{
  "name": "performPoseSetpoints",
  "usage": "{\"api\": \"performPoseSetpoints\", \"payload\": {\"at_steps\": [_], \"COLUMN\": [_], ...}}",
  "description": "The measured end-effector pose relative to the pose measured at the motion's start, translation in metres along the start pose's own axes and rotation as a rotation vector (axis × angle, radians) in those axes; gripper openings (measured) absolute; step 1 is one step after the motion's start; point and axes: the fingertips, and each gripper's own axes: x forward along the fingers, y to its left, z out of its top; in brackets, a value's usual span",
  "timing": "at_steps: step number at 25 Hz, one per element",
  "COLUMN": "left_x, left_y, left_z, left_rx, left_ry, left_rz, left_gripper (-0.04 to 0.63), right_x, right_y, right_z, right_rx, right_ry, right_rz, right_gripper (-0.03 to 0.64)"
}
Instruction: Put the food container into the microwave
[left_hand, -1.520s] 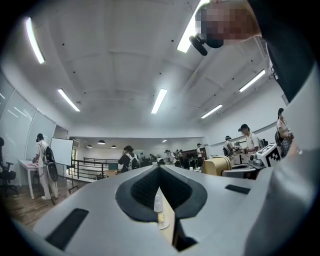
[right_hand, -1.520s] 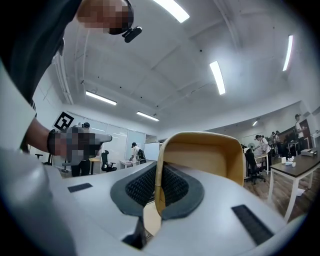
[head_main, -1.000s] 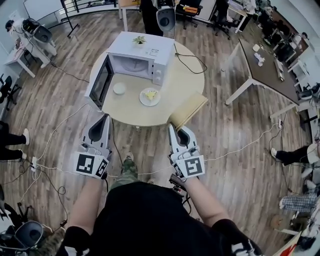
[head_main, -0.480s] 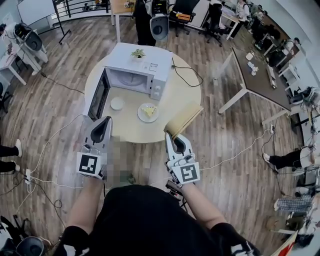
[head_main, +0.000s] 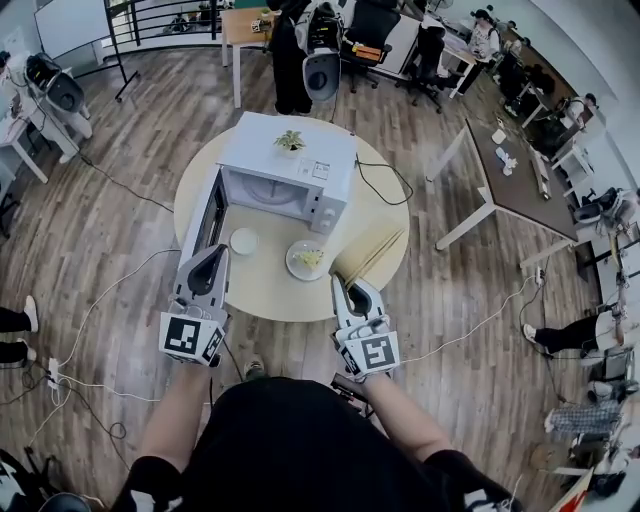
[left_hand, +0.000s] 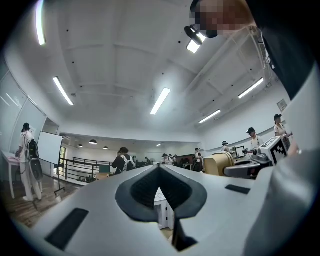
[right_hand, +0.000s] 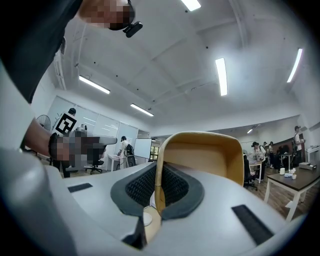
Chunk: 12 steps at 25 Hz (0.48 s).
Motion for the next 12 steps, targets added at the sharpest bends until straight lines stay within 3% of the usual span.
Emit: {"api": "performPoseSetpoints", "payload": {"at_steps": [12], "left_x": [0.045], "left_y": [0.064], "left_z": [-0.019], "left_rx": [-0.045], "left_ry": [-0.013], "left_rz": [-0.048], "left_gripper": [0.018], "right_x": [0.074], "right_y": [0.008], "right_z": [0.001], "right_rx": [-0.046], "right_ry": [0.018], "right_rz": [-0.030], "right_gripper": [0.028]}}
